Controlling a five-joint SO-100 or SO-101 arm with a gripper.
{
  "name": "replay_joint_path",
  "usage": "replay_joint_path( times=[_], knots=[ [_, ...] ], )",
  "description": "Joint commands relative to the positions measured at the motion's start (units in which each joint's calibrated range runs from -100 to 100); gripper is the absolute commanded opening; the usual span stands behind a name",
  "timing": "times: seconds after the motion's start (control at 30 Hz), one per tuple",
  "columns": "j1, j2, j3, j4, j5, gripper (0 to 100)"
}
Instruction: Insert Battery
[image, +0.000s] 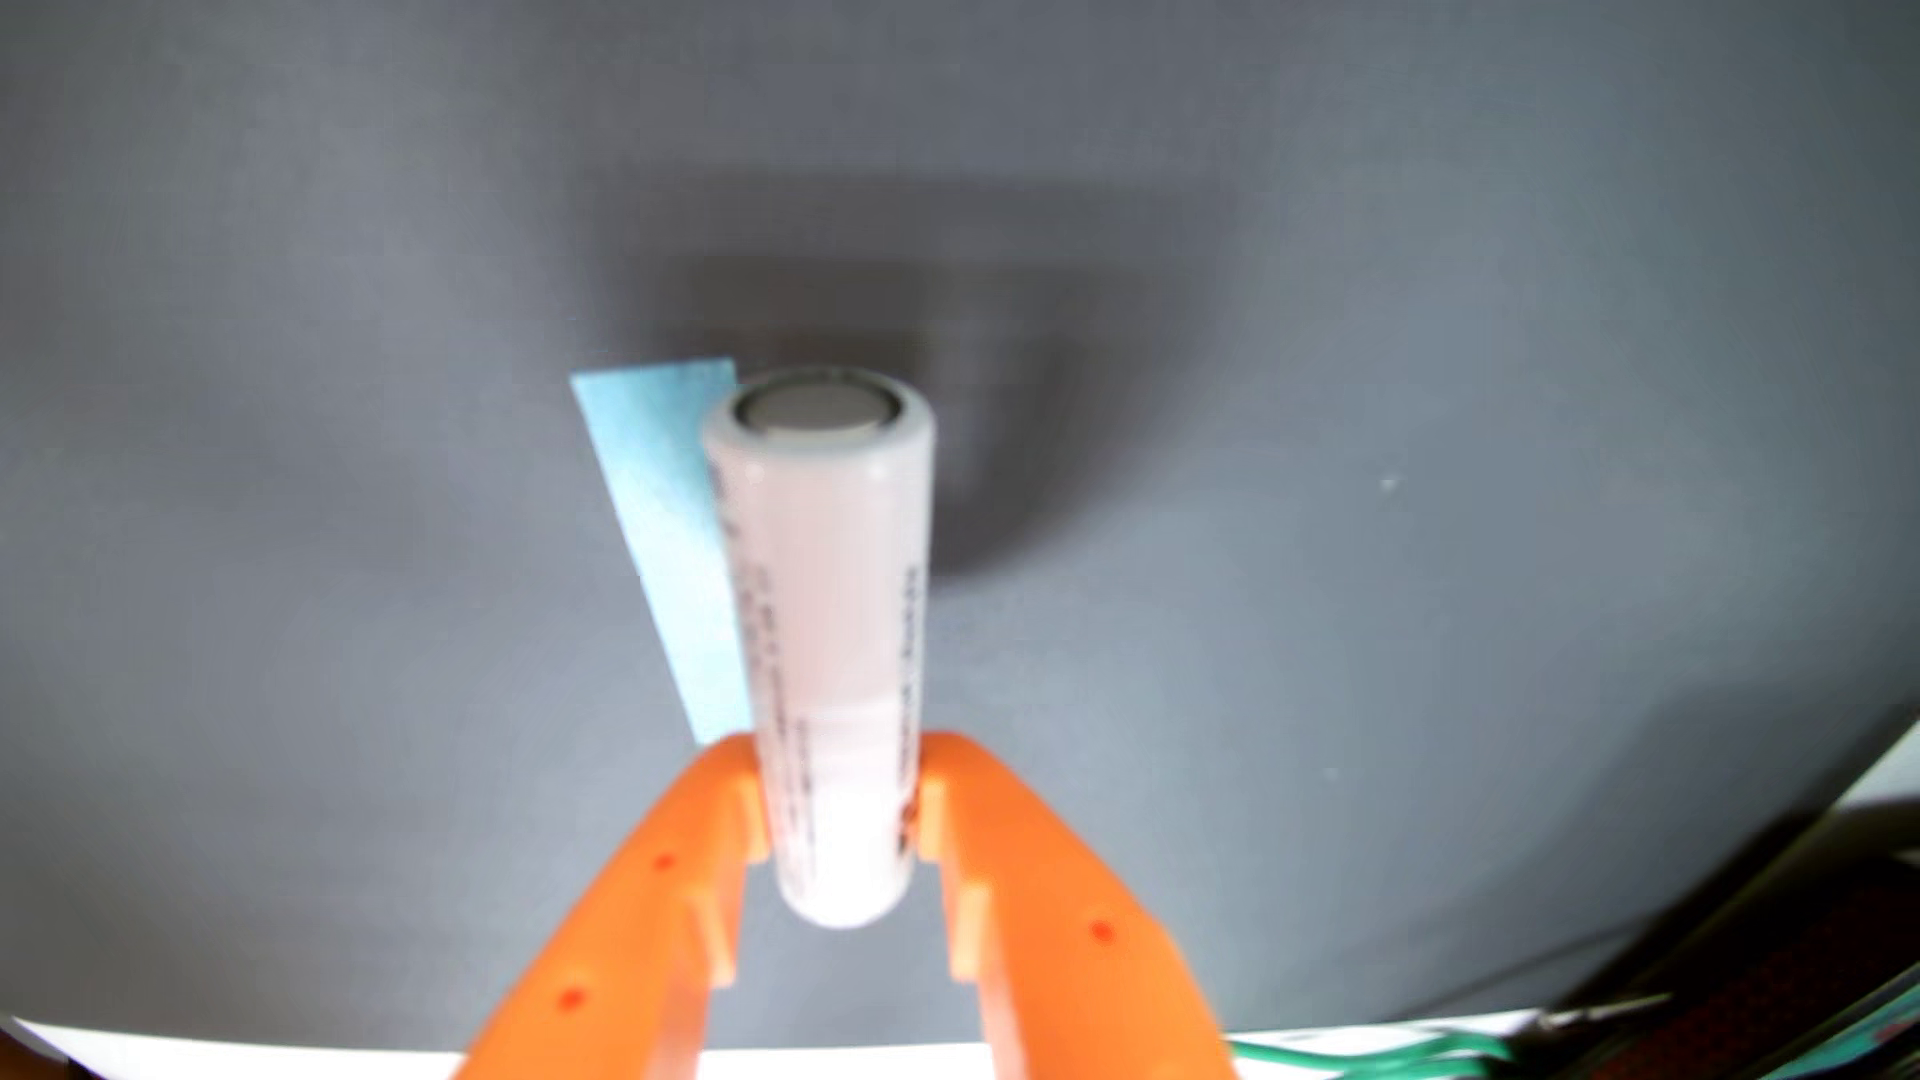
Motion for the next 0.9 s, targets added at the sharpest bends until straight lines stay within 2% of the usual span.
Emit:
replay_joint_path(
  times=[0.0,0.3,0.87],
  knots=[
    [-3.36,-0.46,-2.62,0.18,-1.43,2],
    [-13.63,-0.46,-2.80,0.27,-5.60,2],
    [-26.62,-0.54,-6.58,2.98,-11.06,2]
  ],
)
